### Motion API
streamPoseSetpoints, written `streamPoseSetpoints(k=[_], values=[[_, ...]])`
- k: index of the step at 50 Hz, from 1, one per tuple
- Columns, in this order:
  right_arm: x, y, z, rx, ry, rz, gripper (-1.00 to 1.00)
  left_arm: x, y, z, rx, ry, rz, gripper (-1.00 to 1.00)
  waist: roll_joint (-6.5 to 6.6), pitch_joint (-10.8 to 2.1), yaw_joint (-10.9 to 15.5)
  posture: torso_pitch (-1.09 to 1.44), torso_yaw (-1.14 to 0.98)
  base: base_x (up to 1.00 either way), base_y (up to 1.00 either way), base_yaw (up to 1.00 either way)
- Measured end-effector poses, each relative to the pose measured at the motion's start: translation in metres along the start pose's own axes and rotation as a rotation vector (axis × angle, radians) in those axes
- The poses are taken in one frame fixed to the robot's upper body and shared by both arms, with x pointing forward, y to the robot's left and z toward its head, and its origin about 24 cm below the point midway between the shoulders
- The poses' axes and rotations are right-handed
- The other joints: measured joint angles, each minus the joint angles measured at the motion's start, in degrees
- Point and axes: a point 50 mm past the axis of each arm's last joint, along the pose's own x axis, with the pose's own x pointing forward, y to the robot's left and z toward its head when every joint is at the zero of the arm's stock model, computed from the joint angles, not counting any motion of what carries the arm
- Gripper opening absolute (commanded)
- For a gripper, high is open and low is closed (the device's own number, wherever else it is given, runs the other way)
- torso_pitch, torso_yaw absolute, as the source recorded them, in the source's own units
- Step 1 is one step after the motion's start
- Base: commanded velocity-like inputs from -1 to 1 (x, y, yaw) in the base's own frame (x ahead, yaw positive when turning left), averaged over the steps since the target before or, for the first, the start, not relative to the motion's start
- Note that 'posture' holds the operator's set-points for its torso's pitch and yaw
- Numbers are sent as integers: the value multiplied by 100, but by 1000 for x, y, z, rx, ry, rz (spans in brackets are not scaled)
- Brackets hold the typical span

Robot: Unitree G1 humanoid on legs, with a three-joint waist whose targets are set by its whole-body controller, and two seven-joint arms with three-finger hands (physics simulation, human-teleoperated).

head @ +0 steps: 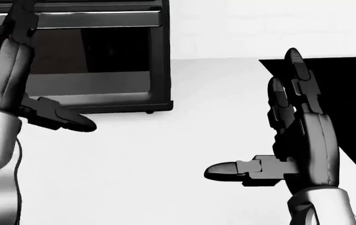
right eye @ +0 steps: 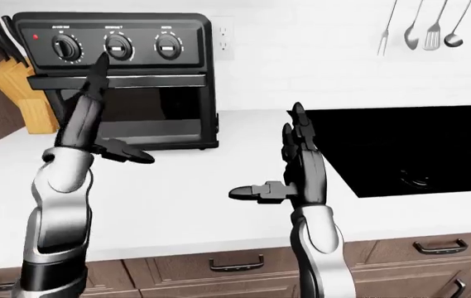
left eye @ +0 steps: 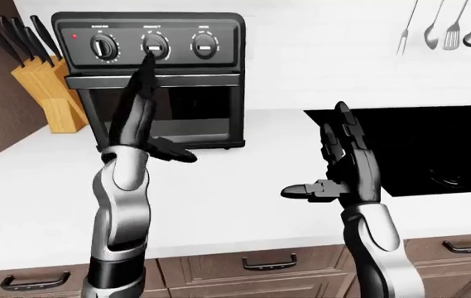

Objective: Open the toaster oven door.

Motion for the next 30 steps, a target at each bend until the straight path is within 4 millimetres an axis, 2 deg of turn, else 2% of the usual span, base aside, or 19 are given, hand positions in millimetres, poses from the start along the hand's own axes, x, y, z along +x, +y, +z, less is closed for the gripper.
streamPoseSetpoints(k=[5,11,22,30], values=[[0,1,1,1,3,0,100,5,1,14,162,-82,44,100,-19,-15,-11,-38,0,0,0,0],[1,1,-1,3,1,5,100,11,-11,24,276,-143,-19,100,-17,-30,-26,-38,0,0,0,0],[1,1,3,0,-8,1,100,38,-25,8,405,-71,-134,100,-22,-11,-41,-38,0,0,0,0],[-1,0,1,2,3,-5,100,54,-32,2,478,-59,-153,100,-20,-9,-55,-38,0,0,0,0]])
